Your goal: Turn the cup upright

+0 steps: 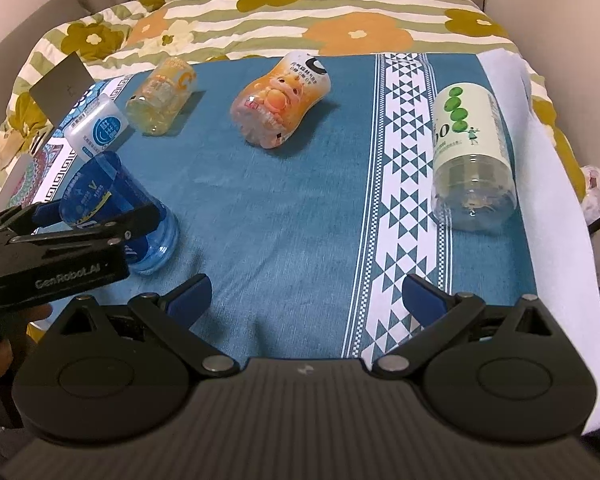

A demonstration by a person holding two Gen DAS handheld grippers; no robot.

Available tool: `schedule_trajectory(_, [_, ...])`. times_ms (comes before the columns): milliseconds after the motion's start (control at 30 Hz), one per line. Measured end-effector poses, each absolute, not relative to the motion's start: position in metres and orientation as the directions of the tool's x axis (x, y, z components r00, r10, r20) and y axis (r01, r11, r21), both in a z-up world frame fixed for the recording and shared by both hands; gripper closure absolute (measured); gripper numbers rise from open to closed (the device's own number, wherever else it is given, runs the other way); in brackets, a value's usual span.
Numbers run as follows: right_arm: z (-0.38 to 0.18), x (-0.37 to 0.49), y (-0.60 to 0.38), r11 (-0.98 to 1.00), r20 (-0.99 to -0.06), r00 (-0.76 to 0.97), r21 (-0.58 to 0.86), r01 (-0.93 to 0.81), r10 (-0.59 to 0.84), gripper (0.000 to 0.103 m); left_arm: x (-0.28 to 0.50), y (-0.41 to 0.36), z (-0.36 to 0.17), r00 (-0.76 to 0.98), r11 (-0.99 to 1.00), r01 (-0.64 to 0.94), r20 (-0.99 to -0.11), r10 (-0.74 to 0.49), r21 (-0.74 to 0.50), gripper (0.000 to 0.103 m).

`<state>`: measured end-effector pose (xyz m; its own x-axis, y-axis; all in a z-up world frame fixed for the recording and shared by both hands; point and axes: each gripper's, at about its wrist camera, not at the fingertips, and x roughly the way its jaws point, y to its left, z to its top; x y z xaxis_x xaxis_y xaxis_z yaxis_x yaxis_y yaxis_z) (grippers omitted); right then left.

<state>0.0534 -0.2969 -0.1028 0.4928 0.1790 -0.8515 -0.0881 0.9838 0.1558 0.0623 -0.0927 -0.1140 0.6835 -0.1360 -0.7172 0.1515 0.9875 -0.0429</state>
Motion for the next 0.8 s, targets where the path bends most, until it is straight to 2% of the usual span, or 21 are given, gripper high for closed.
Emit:
schedule_trajectory(267, [-0.069,0.042,-0.298,0.987,-0.837,0.523,0.154,-0.053,0.159,0.0,0.047,-0.072,-0.069,0.674,0.989,0.136,-0.726,-0.138,-0.062,0.0])
schedule_trajectory(500, [-0.025,0.028,-0.28,0.996,-0.828,0.553,0.089,-0.03,0.091,0.0,0.031,-0.044,-0.027,0.599,0.988,0.125,-0.787,-0.145,-0.087,0.0])
schedule_trajectory(667, [-0.007,0.016,-0.266,0.998,-0.835,0.548,0.062,-0.003,0.053,0.0,0.019,-0.021,-0.018,0.542,0.991,0.104,-0.83,-0.13,-0.087,0.0])
schedule_trajectory(800, [-0.003,0.006,-0.259,0.999,-0.833,0.553,0.049,0.018,0.031,0.0,0.008,-0.01,-0.016,0.548,0.993,0.095,-0.83,-0.107,-0.065,0.0])
